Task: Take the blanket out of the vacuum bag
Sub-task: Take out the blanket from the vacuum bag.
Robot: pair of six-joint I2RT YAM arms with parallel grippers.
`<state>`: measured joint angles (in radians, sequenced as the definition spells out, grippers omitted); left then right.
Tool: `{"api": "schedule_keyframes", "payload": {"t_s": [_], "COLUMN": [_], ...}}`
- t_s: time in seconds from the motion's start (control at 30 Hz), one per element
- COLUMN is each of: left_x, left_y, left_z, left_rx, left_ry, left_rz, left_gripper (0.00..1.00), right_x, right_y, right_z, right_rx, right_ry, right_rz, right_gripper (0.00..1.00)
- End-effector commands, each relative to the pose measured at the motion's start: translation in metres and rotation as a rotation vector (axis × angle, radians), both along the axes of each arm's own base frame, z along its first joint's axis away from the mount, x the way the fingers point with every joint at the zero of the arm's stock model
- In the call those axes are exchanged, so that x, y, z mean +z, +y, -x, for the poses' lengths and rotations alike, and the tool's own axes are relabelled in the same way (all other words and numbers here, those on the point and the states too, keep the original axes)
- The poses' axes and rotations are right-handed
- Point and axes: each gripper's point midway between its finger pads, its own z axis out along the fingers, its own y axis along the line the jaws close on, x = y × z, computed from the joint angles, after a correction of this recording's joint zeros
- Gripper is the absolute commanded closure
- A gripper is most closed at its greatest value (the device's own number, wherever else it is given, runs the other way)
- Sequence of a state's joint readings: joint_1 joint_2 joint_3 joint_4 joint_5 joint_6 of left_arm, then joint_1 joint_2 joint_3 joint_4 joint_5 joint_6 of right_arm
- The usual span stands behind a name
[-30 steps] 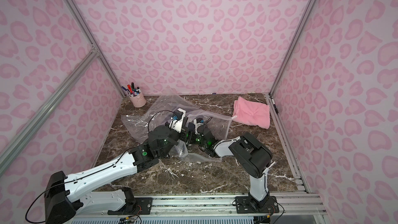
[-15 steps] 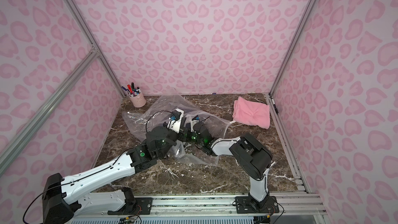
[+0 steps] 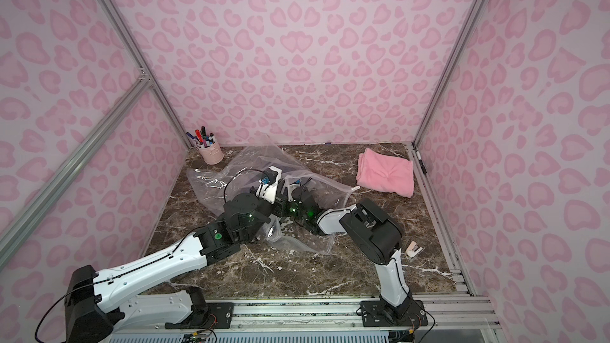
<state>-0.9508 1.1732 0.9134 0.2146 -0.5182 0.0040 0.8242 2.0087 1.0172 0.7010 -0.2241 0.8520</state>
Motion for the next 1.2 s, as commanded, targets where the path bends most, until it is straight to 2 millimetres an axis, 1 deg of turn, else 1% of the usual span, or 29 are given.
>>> {"api": "schedule_keyframes", "payload": {"t_s": [0.0, 0.1, 0.23, 0.43, 0.5, 0.53, 0.57, 0.6, 0.63, 0.7, 0.77, 0.9, 1.0, 1.07, 1.17], "left_x": [0.006, 0.004, 0.003, 0.002, 0.002, 0.002, 0.001, 0.001, 0.001, -0.001, -0.002, 0.001, 0.002, 0.001, -0.006], "left_y": [0.001, 0.001, 0.002, 0.001, 0.003, 0.003, 0.003, 0.002, 0.002, 0.002, 0.001, 0.002, 0.000, 0.001, 0.007], "left_z": [-0.001, -0.001, -0.001, -0.001, -0.001, -0.001, -0.001, -0.001, -0.001, -0.001, -0.002, -0.004, -0.006, -0.009, -0.015], "left_rx": [0.002, 0.007, 0.011, 0.007, 0.014, 0.013, 0.012, 0.010, 0.009, 0.008, 0.008, 0.025, 0.023, 0.039, 0.090], "left_ry": [-0.012, -0.010, -0.011, -0.007, -0.010, -0.010, -0.006, -0.006, -0.007, -0.009, -0.007, -0.021, -0.020, -0.024, -0.023], "left_rz": [0.004, 0.000, -0.002, -0.004, 0.000, -0.002, -0.004, -0.005, -0.004, -0.005, -0.013, -0.002, 0.001, -0.002, -0.018], "left_gripper": [0.96, 0.96, 0.96, 0.96, 0.96, 0.96, 0.96, 0.96, 0.96, 0.96, 0.96, 0.96, 0.96, 0.96, 0.96], "right_x": [0.023, 0.035, 0.040, 0.021, 0.012, 0.009, 0.007, 0.008, 0.008, 0.014, 0.026, 0.058, 0.077, 0.085, 0.087], "right_y": [0.003, -0.001, 0.007, 0.029, 0.034, 0.035, 0.035, 0.034, 0.032, 0.027, 0.021, 0.010, 0.009, 0.011, 0.009], "right_z": [0.000, 0.001, -0.003, -0.013, -0.014, -0.015, -0.014, -0.014, -0.015, -0.016, -0.015, -0.014, -0.013, -0.012, -0.002], "right_rx": [0.025, 0.021, 0.032, 0.068, 0.080, 0.081, 0.082, 0.079, 0.071, 0.059, 0.046, 0.032, 0.035, 0.045, 0.053], "right_ry": [-0.067, -0.090, -0.096, -0.053, -0.035, -0.029, -0.028, -0.031, -0.036, -0.049, -0.068, -0.132, -0.139, -0.127, -0.103], "right_rz": [-0.065, -0.086, -0.085, -0.091, -0.084, -0.080, -0.078, -0.076, -0.067, -0.054, -0.050, -0.036, -0.028, -0.023, -0.043], "right_gripper": [0.25, 0.29, 0.30, 0.27, 0.29, 0.35, 0.54, 0.79, 0.99, 1.00, 1.00, 1.00, 1.00, 1.00, 1.00]}}
